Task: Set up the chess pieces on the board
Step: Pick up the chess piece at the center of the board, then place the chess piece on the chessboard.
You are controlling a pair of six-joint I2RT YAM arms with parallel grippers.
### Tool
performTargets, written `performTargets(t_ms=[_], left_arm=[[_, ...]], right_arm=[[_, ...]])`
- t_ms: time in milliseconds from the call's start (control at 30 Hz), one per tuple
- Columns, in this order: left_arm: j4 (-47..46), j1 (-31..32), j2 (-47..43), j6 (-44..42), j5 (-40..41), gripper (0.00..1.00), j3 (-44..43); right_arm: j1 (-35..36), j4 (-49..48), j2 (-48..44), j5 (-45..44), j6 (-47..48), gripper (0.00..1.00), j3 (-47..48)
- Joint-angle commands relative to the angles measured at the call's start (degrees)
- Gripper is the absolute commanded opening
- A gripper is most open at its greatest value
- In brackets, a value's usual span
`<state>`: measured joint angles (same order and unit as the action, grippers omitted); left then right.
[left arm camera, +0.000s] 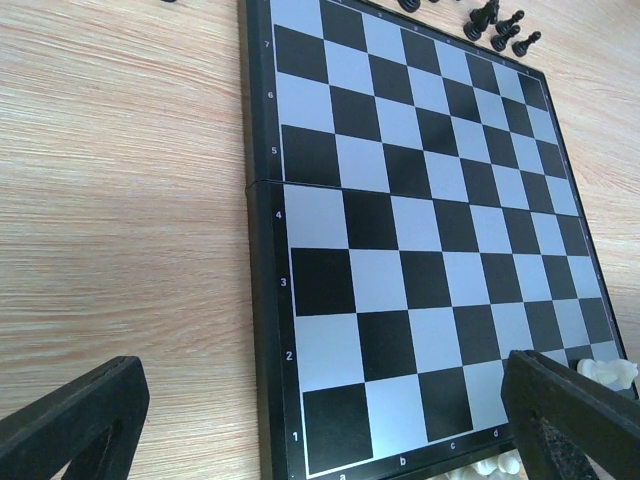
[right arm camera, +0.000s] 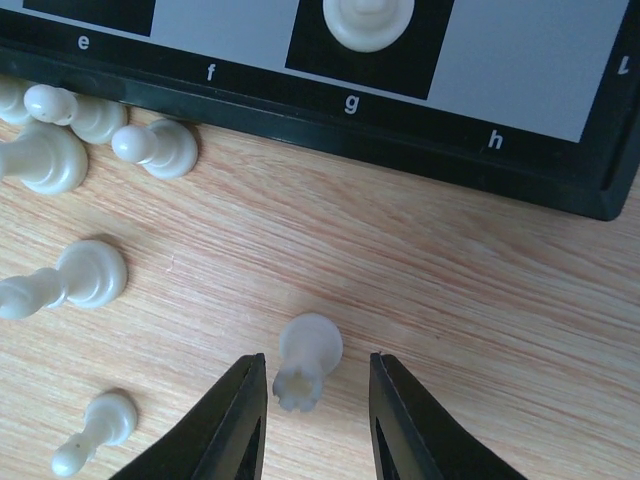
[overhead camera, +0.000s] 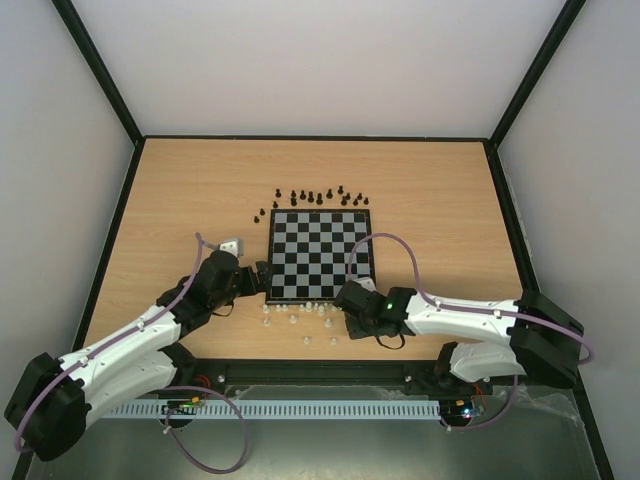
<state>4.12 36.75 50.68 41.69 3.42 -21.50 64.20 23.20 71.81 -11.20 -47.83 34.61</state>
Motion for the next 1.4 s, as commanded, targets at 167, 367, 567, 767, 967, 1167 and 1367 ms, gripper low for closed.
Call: performTargets(t_ms=[167,367,567,767,967,1167,1367], left_arm=[[-1.7,0.3,0.7,-0.5,-0.3,1.0,0.0],[-1.6,0.3,0.2,-0.7,-0.3,1.0,0.1],[-1.7,0.3,0.5,-0.8,-0.4,0.99,0.2],[-2.1,0.3,0.5,-0.8,-0.9,0.99,0.4],[-2.2,0.3,0.5,-1.1,-1.1,1.0,0.2],[-2.2,0.3,0.7,-1.5,-1.4,0.99,0.0],[-2.4,0.3,1.1,-1.6,-1.4,1.0,0.0]], right_arm=[[0.5,-0.7,3.2,-2.9,-0.3,0.26,0.4],[0.4,-0.7,3.1,-4.9,-0.5,0.19,0.6],[0.5,1.9,2.5,-7.3,-1.5,0.08,1.2],[-0.7,6.7,-1.4,-10.2,-2.5,0.08,3.2],[-4.1,9.2,-3.8,-11.6,-0.7,0.09,5.8],[-8.2,9.0,-2.0,-11.5,2.7,0.1,7.2],[-10.9,7.4,1.4,-10.3,5.9,0.11,8.9]])
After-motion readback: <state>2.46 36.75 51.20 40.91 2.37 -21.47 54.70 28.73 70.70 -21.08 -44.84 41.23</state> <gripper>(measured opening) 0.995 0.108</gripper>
